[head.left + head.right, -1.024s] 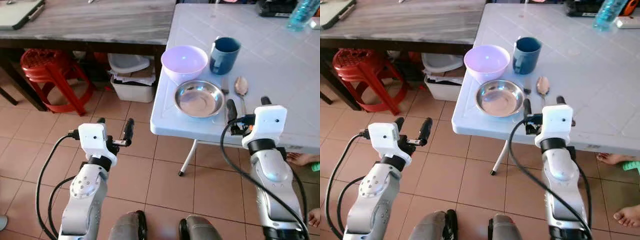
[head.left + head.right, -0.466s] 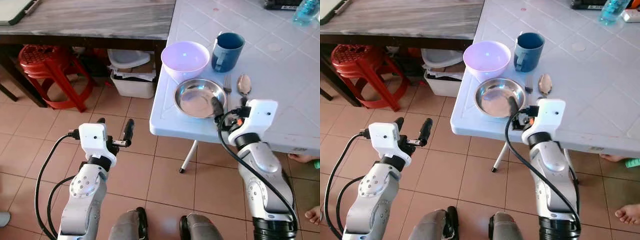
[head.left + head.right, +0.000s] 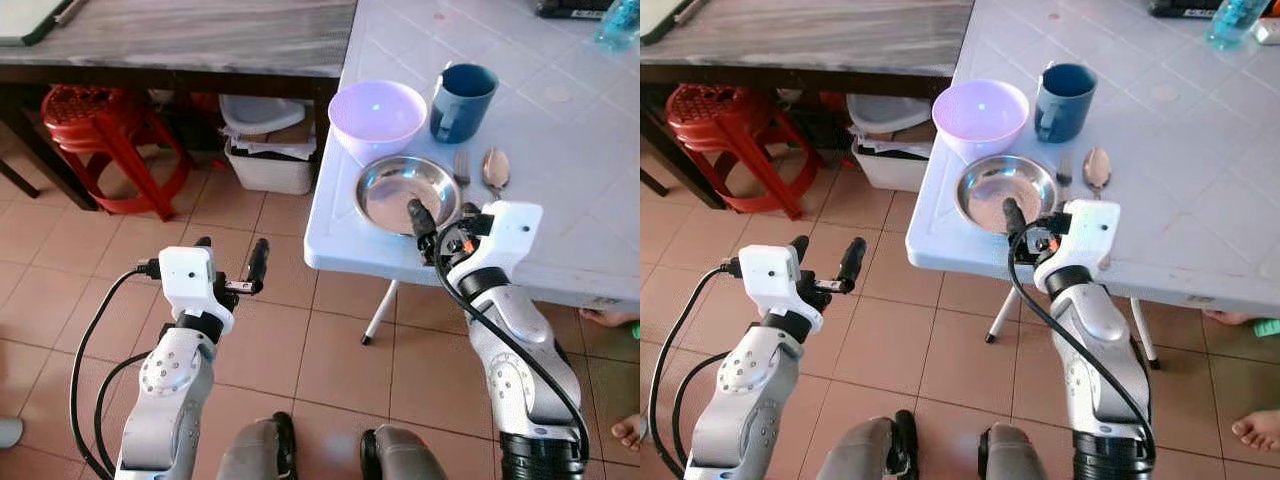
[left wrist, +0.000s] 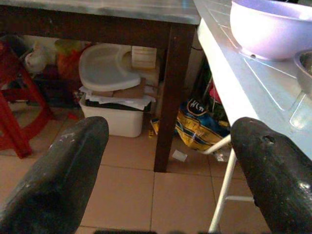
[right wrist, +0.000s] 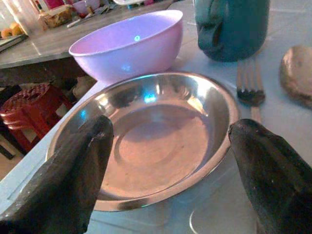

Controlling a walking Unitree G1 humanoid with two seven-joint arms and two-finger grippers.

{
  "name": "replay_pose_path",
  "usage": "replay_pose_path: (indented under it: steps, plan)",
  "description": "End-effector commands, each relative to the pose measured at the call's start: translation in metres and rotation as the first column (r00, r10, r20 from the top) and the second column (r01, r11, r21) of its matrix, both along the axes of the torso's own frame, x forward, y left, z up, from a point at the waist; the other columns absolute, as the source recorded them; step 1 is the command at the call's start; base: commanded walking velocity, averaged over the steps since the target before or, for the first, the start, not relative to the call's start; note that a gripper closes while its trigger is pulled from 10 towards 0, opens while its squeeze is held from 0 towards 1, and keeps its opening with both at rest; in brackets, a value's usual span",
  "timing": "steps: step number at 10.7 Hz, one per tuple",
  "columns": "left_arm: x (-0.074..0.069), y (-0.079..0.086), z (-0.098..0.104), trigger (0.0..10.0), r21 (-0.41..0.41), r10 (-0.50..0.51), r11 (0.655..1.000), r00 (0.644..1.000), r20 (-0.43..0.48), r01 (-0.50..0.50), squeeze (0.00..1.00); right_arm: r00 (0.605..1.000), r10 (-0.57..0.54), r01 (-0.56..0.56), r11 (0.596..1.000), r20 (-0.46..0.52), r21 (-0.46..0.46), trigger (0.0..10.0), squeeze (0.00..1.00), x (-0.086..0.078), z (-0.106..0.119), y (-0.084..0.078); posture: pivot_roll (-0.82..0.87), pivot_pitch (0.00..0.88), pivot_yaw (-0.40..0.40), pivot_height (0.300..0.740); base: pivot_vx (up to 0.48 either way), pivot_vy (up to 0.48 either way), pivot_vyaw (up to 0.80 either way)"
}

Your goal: Setting the table

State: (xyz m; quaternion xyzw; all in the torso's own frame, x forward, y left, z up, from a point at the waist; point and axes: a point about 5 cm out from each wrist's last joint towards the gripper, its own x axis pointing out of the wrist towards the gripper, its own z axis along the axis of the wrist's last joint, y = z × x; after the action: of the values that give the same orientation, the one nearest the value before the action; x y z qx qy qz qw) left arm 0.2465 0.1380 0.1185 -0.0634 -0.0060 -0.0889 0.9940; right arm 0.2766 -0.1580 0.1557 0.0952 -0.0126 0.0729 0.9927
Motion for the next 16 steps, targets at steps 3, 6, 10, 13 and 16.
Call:
replay_pose_path:
  steps: [3,6,10,13,16]
  plan:
    - [-0.002,0.002,0.003,10.0,0.022,0.001,1.0,1.0,0.007,-0.002,0.0,0.999,-0.028,0.029,0.999,-0.026,0.021,10.0,0.0,-0.002,-0.003,0.0,-0.03,0.211,0.088,0.74,0.0,0.0,0.0]
    - [-0.003,0.002,0.003,10.0,0.025,-0.004,1.0,1.0,0.004,0.004,0.0,0.997,-0.062,0.063,0.998,-0.047,0.018,10.0,0.0,-0.002,-0.007,-0.003,-0.02,0.211,0.087,0.74,0.0,0.0,0.0]
    - [-0.005,0.002,0.003,10.0,0.03,-0.008,1.0,1.0,-0.001,0.008,0.0,0.992,-0.086,0.09,0.995,-0.096,0.034,10.0,0.0,-0.002,-0.013,-0.005,-0.02,0.216,0.091,0.74,0.0,0.0,0.0]
    - [-0.007,0.001,0.003,10.0,0.043,-0.025,0.999,1.0,-0.001,0.025,0.0,0.987,-0.099,0.109,0.991,-0.125,0.081,10.0,0.0,-0.001,-0.015,-0.006,-0.02,0.222,0.093,0.74,0.0,0.0,0.0]
    - [-0.007,0.001,0.003,10.0,0.042,-0.025,0.999,1.0,-0.002,0.025,0.0,0.987,-0.088,0.102,0.99,-0.137,0.097,10.0,0.0,0.002,-0.014,-0.005,-0.01,0.224,0.094,0.74,0.0,0.0,0.0]
